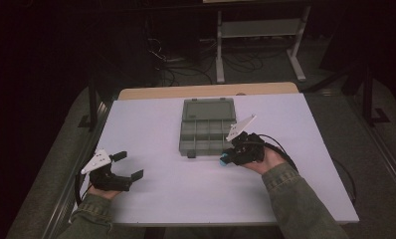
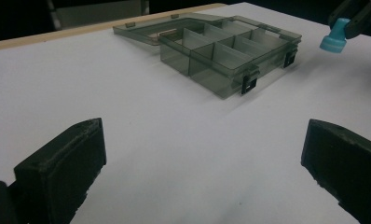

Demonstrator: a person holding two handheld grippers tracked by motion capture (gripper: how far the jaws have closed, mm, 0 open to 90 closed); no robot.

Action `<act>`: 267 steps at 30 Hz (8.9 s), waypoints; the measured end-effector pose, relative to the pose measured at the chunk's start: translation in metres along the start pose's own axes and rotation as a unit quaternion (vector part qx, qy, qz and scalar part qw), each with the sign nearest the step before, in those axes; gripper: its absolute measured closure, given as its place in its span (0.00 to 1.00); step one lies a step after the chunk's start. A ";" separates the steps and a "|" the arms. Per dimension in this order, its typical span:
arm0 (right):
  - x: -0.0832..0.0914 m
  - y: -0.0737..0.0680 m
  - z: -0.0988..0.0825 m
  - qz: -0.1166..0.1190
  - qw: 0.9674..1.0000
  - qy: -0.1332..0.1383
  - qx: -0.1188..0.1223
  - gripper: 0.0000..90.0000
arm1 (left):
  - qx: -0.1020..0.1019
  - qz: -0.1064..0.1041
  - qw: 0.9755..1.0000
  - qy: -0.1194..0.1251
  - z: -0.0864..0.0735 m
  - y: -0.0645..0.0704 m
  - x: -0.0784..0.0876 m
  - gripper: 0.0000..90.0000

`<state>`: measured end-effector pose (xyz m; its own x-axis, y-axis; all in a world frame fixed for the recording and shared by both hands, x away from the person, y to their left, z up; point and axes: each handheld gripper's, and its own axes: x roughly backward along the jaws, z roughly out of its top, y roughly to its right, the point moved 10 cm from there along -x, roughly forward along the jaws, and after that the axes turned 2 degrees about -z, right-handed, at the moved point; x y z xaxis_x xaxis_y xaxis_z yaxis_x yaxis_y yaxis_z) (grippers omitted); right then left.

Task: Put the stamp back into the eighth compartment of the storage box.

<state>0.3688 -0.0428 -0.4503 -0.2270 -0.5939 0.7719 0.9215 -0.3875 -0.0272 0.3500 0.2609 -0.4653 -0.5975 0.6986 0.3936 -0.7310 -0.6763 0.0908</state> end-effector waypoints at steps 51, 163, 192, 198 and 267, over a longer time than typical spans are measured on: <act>0.031 0.044 0.030 -0.037 0.999 0.014 -0.018 0.79 | 0.000 -0.001 1.000 -0.001 0.000 0.000 0.000 0.00; 0.005 0.091 -0.002 -0.066 0.990 0.012 -0.121 0.00 | -0.002 -0.006 1.000 -0.001 0.000 0.001 -0.002 0.00; 0.034 0.081 -0.029 -0.086 0.985 0.061 -0.140 0.00 | -0.002 -0.007 1.000 -0.001 0.001 0.002 -0.003 0.00; 0.037 0.077 -0.038 -0.084 0.983 0.070 -0.149 0.00 | -0.002 -0.007 1.000 0.001 0.002 0.002 -0.004 0.00; 0.077 0.042 -0.129 -0.132 0.956 0.182 -0.187 0.00 | -0.004 -0.009 1.000 -0.009 0.000 0.003 -0.006 0.00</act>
<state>0.3490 -0.1959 -0.4740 -0.5931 -0.6201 0.5136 0.6548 -0.7427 -0.1406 0.3516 0.2544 -0.4679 -0.5779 0.7070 0.4076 -0.7449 -0.6610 0.0903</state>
